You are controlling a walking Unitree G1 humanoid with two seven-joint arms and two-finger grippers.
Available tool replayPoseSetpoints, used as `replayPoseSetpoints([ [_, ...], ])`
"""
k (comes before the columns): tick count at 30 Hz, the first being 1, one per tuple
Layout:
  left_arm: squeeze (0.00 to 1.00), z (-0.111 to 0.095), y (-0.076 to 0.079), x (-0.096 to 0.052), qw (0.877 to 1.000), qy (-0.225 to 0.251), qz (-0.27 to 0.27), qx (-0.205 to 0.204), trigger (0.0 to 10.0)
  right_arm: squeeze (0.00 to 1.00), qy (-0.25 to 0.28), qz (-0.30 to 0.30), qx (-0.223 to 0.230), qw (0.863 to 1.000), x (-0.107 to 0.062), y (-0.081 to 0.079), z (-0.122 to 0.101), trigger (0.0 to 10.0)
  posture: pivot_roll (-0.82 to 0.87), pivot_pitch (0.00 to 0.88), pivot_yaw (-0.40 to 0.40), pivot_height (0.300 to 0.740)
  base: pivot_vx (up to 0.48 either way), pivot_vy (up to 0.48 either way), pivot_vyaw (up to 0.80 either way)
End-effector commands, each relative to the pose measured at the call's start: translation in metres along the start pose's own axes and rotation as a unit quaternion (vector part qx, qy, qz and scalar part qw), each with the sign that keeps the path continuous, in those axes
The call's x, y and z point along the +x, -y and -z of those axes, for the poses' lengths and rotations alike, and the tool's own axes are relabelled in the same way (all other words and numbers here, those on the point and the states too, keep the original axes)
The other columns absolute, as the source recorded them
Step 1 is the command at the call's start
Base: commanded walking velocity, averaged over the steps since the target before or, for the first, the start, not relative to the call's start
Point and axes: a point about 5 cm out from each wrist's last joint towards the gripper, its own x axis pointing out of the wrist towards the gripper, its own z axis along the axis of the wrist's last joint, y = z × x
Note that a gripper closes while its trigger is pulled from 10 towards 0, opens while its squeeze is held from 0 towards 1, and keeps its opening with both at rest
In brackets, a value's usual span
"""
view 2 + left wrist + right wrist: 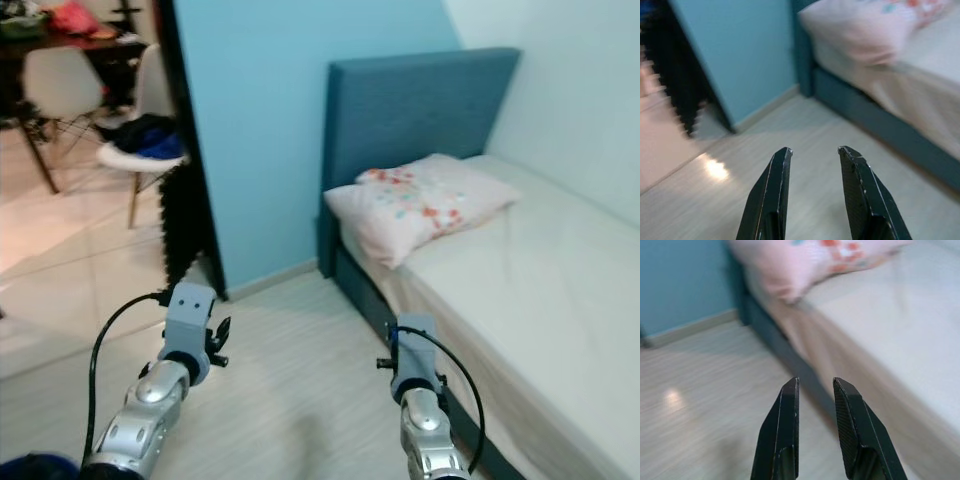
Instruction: Clean up the room
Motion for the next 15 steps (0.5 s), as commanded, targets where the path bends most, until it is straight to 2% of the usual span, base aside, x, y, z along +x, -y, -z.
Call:
replayPoseSetpoints([
  [1,0.0,0.0038,-0.003,-0.0025,1.0,-0.006,-0.003,-0.004,10.0,0.0,-0.003,0.003,0.006,1.0,-0.0015,-0.0015,0.0011,10.0,0.08,0.0,-0.068,0.74,0.0,0.0,-0.8],
  [15,0.0,0.004,-0.0079,-0.0038,1.0,-0.009,-0.008,-0.015,10.0,0.0,-0.003,0.008,0.011,1.0,-0.0013,-0.0002,-0.0006,10.0,0.07,0.0,-0.067,0.74,0.0,0.0,-0.8],
])
